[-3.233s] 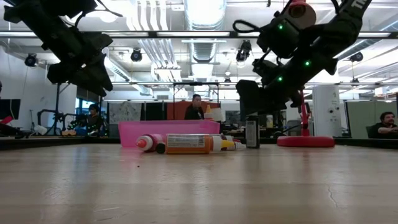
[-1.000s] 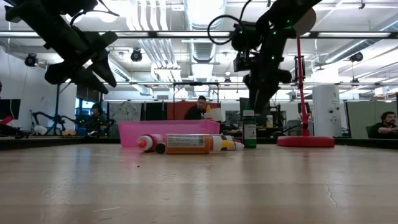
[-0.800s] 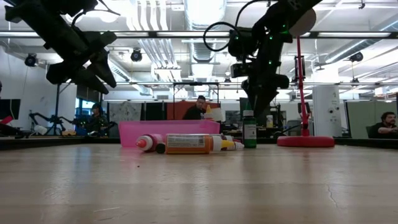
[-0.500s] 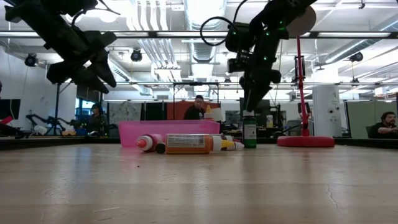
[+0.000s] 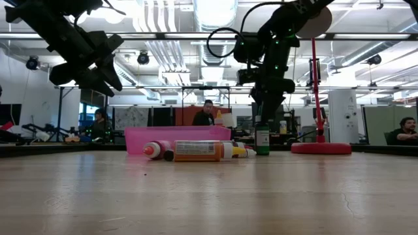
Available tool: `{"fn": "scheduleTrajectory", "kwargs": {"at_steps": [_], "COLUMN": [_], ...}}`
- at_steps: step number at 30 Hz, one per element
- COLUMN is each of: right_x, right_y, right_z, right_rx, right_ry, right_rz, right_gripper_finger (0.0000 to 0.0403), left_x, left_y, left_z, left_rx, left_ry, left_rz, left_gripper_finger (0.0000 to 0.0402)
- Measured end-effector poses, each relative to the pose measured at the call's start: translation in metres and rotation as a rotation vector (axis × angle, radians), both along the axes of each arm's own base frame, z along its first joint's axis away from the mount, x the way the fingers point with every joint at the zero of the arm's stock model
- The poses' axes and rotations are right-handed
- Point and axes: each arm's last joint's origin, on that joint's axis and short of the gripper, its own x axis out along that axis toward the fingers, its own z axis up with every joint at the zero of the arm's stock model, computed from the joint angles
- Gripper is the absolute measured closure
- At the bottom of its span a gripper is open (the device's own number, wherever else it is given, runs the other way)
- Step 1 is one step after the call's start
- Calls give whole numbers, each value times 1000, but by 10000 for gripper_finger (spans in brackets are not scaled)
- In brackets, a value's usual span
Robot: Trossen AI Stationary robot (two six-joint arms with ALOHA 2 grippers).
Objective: Pick & Place food coloring
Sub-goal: Put the big green food coloring bottle into the red bin
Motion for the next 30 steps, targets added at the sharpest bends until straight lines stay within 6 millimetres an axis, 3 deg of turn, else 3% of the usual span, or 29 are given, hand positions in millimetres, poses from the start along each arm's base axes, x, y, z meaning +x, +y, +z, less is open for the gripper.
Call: {"fn": "scheduleTrajectory", "kwargs": {"at_steps": [10, 30], "right_x": [0, 0], "right_y": [0, 0], "right_z": [12, 0], "right_rx": [-8, 4], "right_ry": [0, 38], "right_rz": [22, 41], "right_gripper_finger": [193, 262], "left_x": [0, -1], "left_y": [0, 1], "left_z": [0, 0], "left_rx": [2, 31], "left_ry": [4, 20], "left_rz": [-2, 24], "left_gripper_finger": [271, 271]}}
